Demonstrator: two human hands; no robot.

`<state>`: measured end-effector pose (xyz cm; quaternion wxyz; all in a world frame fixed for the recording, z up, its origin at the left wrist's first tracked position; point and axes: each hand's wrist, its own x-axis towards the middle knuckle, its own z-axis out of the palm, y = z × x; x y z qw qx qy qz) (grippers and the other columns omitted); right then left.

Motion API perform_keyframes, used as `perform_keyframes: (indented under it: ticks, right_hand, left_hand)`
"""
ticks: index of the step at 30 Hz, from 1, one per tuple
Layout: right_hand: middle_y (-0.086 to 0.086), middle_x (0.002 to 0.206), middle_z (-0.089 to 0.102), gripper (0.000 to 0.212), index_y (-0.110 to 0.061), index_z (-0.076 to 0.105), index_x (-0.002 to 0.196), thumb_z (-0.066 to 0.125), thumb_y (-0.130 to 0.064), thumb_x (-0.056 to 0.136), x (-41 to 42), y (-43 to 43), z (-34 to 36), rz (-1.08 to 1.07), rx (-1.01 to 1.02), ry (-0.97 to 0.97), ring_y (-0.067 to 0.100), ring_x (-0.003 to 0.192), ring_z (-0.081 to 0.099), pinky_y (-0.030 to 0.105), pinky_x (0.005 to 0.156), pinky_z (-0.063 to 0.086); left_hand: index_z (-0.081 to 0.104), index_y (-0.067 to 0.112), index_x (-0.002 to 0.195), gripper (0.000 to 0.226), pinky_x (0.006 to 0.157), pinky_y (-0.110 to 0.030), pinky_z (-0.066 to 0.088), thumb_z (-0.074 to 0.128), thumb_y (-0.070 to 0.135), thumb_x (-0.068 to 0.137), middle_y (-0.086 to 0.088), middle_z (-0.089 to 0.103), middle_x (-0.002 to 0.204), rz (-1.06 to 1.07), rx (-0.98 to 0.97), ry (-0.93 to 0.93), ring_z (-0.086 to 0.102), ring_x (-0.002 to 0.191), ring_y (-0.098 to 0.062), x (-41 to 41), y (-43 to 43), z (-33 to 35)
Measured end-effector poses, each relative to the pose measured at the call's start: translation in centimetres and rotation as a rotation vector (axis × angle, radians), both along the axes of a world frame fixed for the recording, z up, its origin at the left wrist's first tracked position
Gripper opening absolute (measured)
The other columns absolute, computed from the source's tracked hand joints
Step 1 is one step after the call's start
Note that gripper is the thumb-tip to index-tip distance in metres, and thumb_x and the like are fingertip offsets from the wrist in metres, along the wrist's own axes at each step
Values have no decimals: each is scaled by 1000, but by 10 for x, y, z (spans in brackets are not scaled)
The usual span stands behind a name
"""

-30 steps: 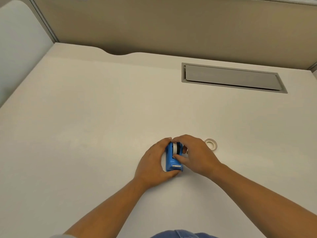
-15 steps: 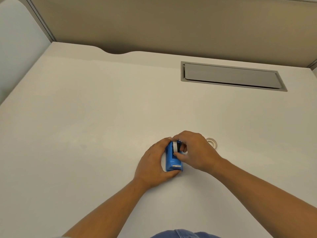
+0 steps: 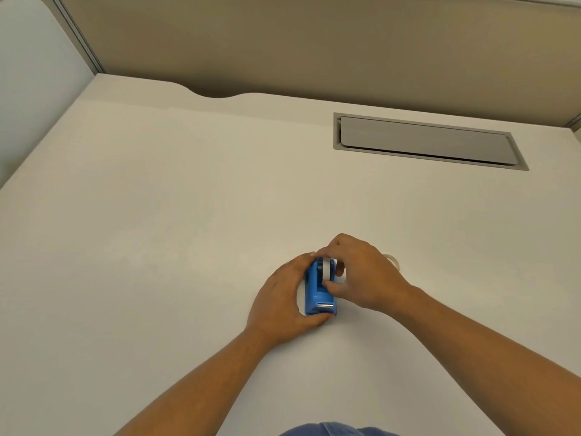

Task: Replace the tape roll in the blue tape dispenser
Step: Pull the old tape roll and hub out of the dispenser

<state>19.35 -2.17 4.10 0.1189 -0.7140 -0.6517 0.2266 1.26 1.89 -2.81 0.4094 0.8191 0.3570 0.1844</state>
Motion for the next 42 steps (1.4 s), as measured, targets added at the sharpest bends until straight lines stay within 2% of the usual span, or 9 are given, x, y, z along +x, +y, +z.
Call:
perform_keyframes:
  ticks: [7,13,16,20,25,28,33,39,42]
  right_hand:
    - [-16,103,55,33,-42,64,112,67,-32,81,-1,-5,7,69,17,-115,7,82,58,10,51,22]
    - [-9,104,56,21,-28,65,101,68,-25,80,-9,4,15,105,-27,-68,16,82,60,32,68,52]
    - [-8,102,57,22,-27,60,98,70,-23,79,-11,7,15,119,-54,-90,16,83,59,32,71,52]
    - [-4,96,60,21,-24,57,97,68,-20,80,-13,10,15,131,-85,-118,18,84,57,35,73,51]
    - [-3,103,59,27,-26,64,110,63,-19,84,-12,10,20,151,-124,-123,19,90,58,36,76,51]
    - [-1,105,60,23,-24,65,107,61,-17,85,-13,11,23,153,-127,-123,21,90,59,37,76,52]
    - [-5,103,61,16,-25,65,99,64,-21,83,-13,11,30,143,-81,-135,18,88,60,26,62,47]
    - [-5,100,62,18,-26,65,98,69,-22,81,-13,13,47,110,-44,-72,14,85,57,34,76,53]
    - [-6,99,61,16,-28,64,96,68,-22,82,-14,4,48,97,-77,-71,13,85,57,29,70,51]
  left_hand:
    - [29,39,142,95,104,-33,45,76,63,63,20,45,143,-4,25,36,46,127,-1,1,0,-3]
    - [31,47,136,88,98,-24,47,77,63,61,31,46,134,-5,39,30,48,119,4,1,2,-3]
    - [24,58,133,89,94,-9,37,76,64,61,42,42,127,-3,43,22,46,115,12,1,1,-2]
    - [29,51,135,90,96,-13,39,77,63,60,32,47,130,2,35,31,48,116,6,1,1,-4]
    - [29,54,132,87,92,-8,36,78,61,60,40,44,125,-1,44,30,48,114,10,1,1,-3]
    - [25,59,129,87,89,-5,34,78,60,60,46,41,122,8,51,26,46,111,13,1,1,-1]
    - [31,51,131,87,91,-12,40,77,62,59,37,47,125,8,40,30,49,112,7,2,0,-1]
    - [24,59,130,89,91,-10,39,76,67,59,45,40,124,6,22,42,47,114,9,2,0,3]
    - [29,50,135,91,98,-24,47,79,63,59,34,46,134,10,-22,30,48,120,5,2,0,3]
